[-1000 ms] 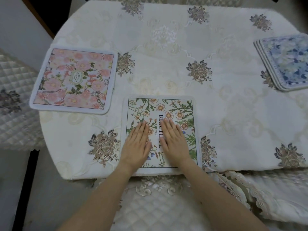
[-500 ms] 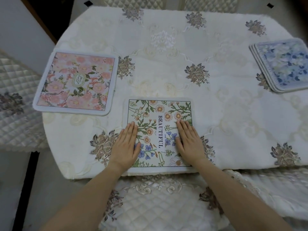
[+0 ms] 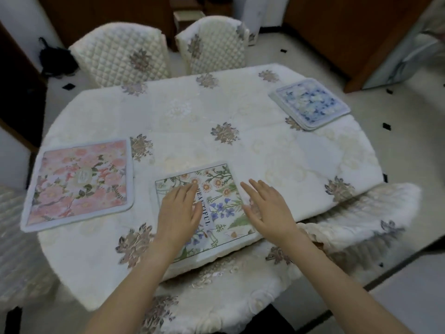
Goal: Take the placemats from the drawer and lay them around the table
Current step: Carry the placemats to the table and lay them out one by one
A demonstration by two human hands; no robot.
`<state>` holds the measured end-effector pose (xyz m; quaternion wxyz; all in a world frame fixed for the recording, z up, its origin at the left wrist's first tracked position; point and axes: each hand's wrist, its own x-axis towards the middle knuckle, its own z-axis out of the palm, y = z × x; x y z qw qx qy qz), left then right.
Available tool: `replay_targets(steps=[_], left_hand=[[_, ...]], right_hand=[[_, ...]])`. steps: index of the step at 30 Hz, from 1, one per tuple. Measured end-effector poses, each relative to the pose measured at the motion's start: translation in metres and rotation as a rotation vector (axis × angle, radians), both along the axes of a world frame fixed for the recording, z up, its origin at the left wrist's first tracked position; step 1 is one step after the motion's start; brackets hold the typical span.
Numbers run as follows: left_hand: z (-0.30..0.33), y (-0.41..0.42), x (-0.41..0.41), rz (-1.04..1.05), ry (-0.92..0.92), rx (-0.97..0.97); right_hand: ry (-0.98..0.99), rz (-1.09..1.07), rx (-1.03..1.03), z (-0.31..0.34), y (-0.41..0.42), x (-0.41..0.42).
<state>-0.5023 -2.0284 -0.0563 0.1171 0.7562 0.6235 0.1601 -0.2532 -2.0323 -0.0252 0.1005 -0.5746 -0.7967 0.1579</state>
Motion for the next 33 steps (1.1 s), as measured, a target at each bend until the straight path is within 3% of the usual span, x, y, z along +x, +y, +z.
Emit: replay_targets(steps=[6,12,24,33], left_hand=[[0.043,-0.050,0.053,-0.173,-0.153,0.101],[0.033,-0.078,0.106,-0.339,-0.118,0.024],[0.045,-0.048,0.258,-0.260,0.010,0.016],[0.044,-0.062,0.361,-0.220,-0.055,-0.057]], right_hand=[[-0.020,-0.067,0.209,0.038,-0.069,0.029],[0.009,-0.157,0.135,0.024,-0.102,0.072],[-0.030,-0.148,0.045,0.018,-0.076,0.230],[0.033,-0.186,0.085,0.020,-0.067,0.315]])
